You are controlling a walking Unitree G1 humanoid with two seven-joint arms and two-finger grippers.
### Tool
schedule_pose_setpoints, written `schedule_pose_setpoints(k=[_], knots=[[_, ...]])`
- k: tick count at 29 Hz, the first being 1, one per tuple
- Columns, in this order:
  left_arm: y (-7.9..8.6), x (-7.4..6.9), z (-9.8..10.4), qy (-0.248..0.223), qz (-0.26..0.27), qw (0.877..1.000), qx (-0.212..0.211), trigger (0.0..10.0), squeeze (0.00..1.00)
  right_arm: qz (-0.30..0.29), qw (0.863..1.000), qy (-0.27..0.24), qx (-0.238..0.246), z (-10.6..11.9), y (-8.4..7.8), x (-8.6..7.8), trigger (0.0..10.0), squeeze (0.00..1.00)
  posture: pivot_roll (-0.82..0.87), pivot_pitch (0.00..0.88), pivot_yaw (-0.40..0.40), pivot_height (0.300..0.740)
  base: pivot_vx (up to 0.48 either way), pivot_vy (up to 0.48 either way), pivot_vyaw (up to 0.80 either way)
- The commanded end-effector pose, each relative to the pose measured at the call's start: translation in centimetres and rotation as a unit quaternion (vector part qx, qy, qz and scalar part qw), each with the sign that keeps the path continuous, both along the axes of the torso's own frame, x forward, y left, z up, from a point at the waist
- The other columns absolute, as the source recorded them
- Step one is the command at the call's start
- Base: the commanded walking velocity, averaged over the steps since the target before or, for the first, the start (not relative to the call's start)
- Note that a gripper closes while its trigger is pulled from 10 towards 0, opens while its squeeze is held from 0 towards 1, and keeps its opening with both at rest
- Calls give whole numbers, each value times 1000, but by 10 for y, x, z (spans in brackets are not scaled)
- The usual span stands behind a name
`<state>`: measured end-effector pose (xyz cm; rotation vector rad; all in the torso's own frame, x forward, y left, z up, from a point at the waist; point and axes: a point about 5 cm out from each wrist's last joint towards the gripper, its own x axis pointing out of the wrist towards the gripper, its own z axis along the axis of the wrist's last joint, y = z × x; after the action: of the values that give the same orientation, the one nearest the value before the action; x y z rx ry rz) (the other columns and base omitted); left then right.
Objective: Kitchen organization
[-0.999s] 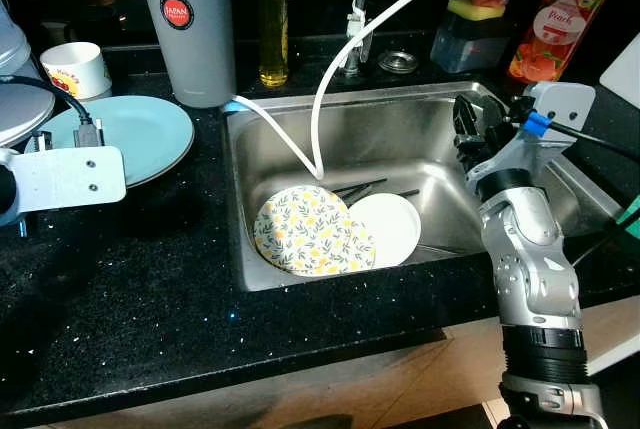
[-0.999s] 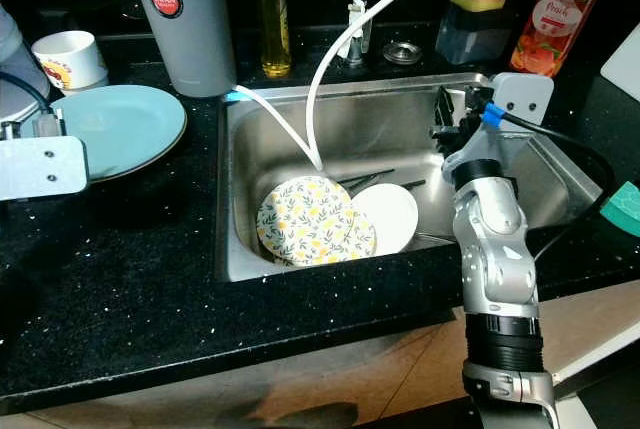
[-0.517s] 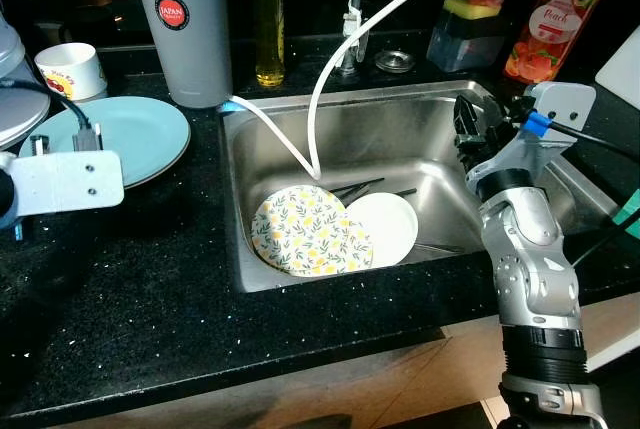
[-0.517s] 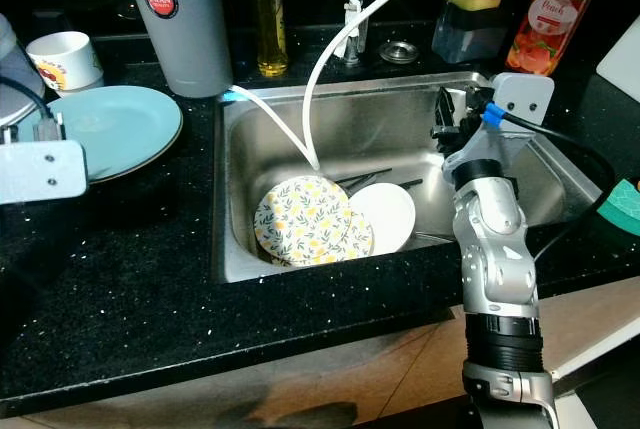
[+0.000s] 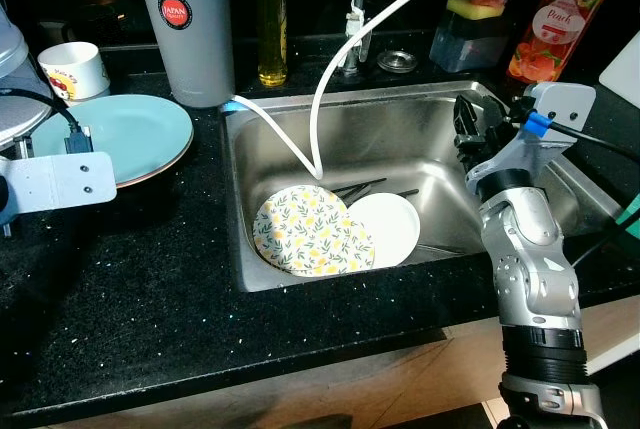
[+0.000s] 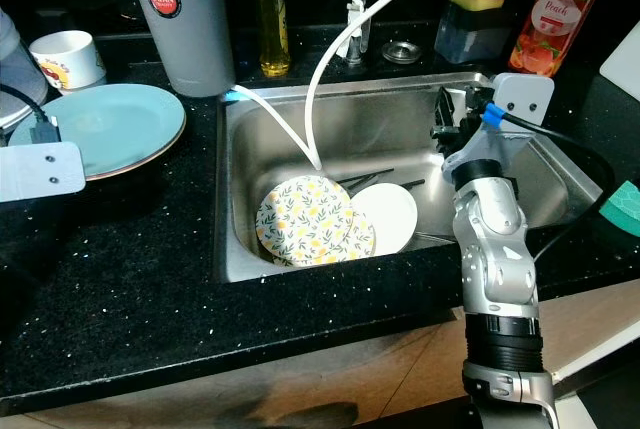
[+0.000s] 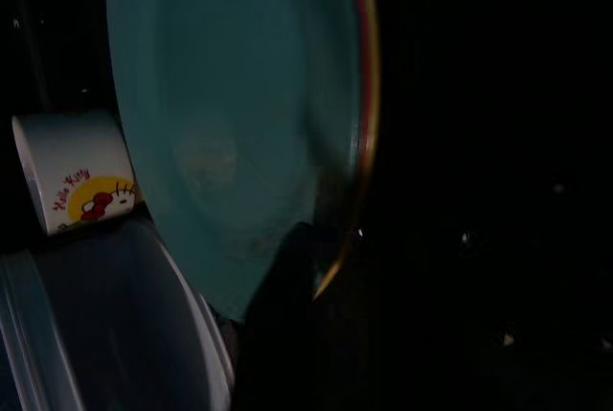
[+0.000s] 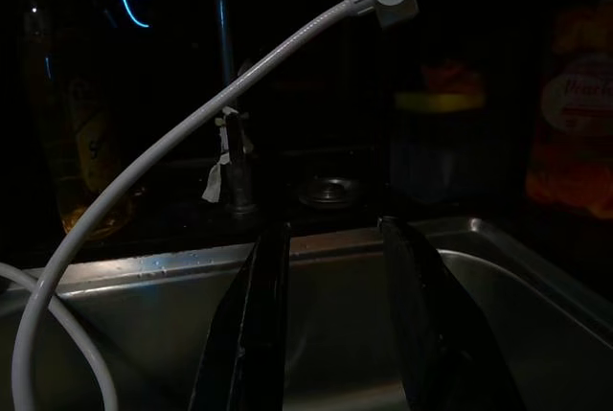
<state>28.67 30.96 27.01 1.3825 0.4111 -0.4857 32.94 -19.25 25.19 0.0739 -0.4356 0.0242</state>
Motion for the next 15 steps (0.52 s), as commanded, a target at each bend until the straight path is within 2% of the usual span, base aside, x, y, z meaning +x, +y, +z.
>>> schedule_pose_setpoints(k=[1,2,3,5,7,12,13,14,15], knots=[[-6,0,-2,5,-14,1000,-11,3882,0,-2,1000,6,4,-4,-2,1,10000,129,50,65,-11,740,0,0,0],[-11,-1,0,6,-25,999,-26,7647,0,-2,1000,6,4,-4,-2,1,10000,129,49,66,-13,740,0,0,0],[-14,-2,1,9,-34,999,-38,10000,0,-2,1000,6,4,-4,-2,1,10000,125,49,66,-13,740,0,0,0],[-19,-5,6,5,-57,998,-38,10000,0,-1,1000,6,4,-3,-2,1,10000,129,52,67,-16,740,0,0,0],[-16,-1,10,-12,-43,999,-22,10000,0,0,1000,6,3,-3,-1,1,10000,125,52,67,-16,740,0,0,0],[-10,1,5,-10,-29,999,-12,10000,0,2,1000,5,3,-2,0,2,10000,129,51,63,-18,740,0,0,0],[-11,0,5,-9,-33,999,-16,6784,0,1,1000,5,3,-2,0,2,10000,129,51,63,-18,740,0,0,0],[-11,0,5,-9,-33,999,-16,6784,0,1,1000,5,3,-2,0,2,10000,129,51,63,-18,740,0,0,0],[-11,0,5,-11,-35,999,-20,1216,0,1,1000,5,3,-2,0,2,10000,129,51,63,-18,740,0,0,0]])
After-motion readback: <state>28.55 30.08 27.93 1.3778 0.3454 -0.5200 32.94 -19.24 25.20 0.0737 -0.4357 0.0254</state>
